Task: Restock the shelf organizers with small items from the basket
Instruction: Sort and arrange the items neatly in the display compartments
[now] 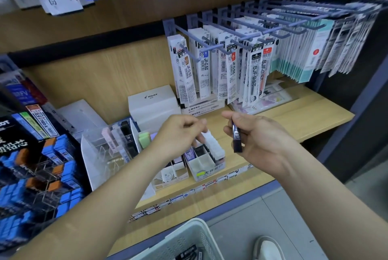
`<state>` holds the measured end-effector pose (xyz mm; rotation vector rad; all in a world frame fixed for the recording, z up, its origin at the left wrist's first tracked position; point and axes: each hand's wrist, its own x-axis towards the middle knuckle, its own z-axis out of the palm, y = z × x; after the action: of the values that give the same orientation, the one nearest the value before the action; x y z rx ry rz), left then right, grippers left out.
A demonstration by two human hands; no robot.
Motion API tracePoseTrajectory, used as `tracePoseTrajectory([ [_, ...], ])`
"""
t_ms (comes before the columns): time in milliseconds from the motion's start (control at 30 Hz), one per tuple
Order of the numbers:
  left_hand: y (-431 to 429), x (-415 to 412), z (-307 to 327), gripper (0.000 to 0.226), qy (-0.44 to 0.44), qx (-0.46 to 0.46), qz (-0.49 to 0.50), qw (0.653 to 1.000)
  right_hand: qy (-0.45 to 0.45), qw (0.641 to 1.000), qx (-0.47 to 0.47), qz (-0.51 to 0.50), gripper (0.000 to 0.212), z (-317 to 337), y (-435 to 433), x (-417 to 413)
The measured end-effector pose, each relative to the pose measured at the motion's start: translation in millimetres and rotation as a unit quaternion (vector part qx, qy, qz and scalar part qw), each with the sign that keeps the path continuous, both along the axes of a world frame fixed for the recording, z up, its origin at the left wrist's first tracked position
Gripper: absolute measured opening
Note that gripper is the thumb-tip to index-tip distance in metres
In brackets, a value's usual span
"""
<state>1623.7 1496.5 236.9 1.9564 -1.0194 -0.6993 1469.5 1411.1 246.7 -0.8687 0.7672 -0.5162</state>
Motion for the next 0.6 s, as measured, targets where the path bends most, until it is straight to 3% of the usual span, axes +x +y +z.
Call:
tracePoseTrajectory([
  [67, 18.6, -14.8, 12.2, 0.027, 0.141, 0.008, -0.04, 0.989, -0.029, 1.0, 0.007, 0.004, 0.021, 1.5, 5.1, 4.6],
  [133, 34.5, -23.1, 17.6, 0.029, 0.193, 0.0, -0.061, 0.979, -0.063, 0.998, 0.018, 0.016, 0.019, 1.8, 12.3, 10.7],
  [300, 61.3, -9.2, 19.4, 0.007, 0.18, -0.089, 0.027, 0.979, -0.096, 0.995, 0.002, 0.033, 0.015, 3.4, 27.2, 27.3],
  [433, 82.0, 21.3, 18.7, 0.011, 0.2, -0.164, 0.113, 0.959, -0.04, 0.992, -0.083, 0.083, 0.01, 1.7, 42.6, 39.2],
  [500, 89.2, 30.6, 19.2, 0.008, 0.234, -0.179, 0.121, 0.948, -0.03, 0.99, -0.1, 0.099, 0.009, 1.7, 49.5, 45.6],
  [600, 99.1, 37.2, 20.8, 0.023, 0.231, -0.17, 0.106, 0.952, -0.046, 0.991, -0.095, 0.083, 0.009, 3.6, 55.1, 56.6],
])
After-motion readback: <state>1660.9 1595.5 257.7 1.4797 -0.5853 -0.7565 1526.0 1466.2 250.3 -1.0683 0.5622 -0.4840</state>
